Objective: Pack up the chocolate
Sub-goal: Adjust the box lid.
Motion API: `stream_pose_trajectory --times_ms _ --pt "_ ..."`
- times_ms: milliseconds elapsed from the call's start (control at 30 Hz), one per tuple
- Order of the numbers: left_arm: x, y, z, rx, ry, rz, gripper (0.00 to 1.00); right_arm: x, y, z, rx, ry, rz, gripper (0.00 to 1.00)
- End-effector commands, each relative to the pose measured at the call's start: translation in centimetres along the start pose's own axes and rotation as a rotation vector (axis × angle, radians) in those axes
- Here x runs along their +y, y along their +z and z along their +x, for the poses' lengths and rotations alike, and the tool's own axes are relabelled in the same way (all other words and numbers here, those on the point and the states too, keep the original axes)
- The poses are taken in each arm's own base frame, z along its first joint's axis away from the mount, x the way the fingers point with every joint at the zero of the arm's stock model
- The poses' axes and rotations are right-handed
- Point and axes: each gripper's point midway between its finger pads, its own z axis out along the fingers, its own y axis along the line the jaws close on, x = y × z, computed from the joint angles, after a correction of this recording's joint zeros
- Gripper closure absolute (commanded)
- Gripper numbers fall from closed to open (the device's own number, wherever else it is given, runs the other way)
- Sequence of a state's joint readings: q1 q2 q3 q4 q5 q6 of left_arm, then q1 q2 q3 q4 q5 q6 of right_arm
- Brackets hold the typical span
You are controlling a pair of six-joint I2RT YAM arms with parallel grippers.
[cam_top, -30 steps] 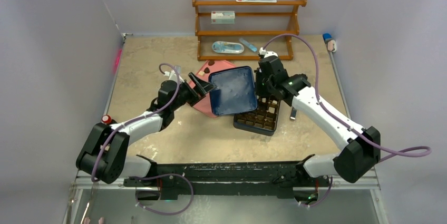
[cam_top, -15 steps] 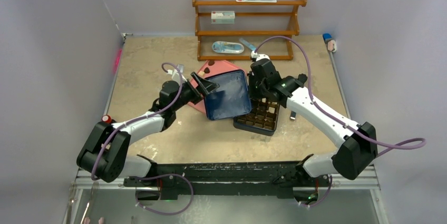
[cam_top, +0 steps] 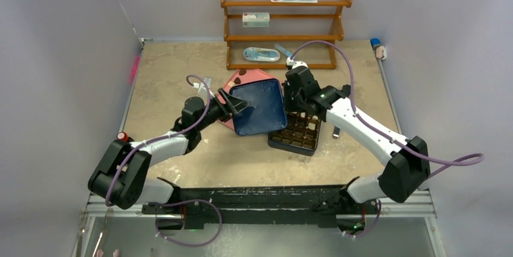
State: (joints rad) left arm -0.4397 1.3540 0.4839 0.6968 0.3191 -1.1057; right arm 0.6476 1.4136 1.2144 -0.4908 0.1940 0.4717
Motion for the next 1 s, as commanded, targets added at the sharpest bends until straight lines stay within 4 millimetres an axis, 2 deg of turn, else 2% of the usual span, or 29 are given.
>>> stream_pose_trajectory --times_ms 0,133,200,267,367,500,700,833,967 --pt "-1.9 -0.3 0.2 0.01 0.038 0.093 0.41 1.3 -0.4 -2.8 -0.078 0.022 -0.027 1.0" --pt "-2.0 -0.4 0.3 0.013 0.041 0.102 0.67 1.3 -0.2 -2.7 -0.077 0.022 -0.025 1.0" --pt "-2.1 -0.3 0.3 0.014 0.042 0.106 0.76 1.3 -0.2 -2.8 -0.079 0.021 -0.027 1.0" --pt "-2.0 -0.3 0.4 0.017 0.042 0.11 0.8 1.3 -0.1 -2.8 -0.076 0.019 -0.025 1.0" --pt "-2.0 -0.3 0.4 0.019 0.038 0.113 0.98 1.3 0.0 -2.8 -0.078 0.015 -0.022 1.0" --pt "-1.9 -0.3 0.4 0.015 0.036 0.109 1.0 1.5 0.0 -3.0 -0.077 -0.003 -0.035 1.0" --pt "-1.7 -0.2 0.4 0.012 0.045 0.102 1.0 1.9 -1.1 -4.0 -0.114 -0.017 -0.058 0.75" --pt "-1.5 -0.2 0.4 0.009 0.043 0.097 1.0 2.0 -2.1 -4.6 -0.132 -0.028 -0.07 0.7" --pt "-2.2 -0.3 0.1 0.002 0.024 0.113 1.0 1.7 -2.8 -4.8 -0.144 -0.054 -0.067 0.67"
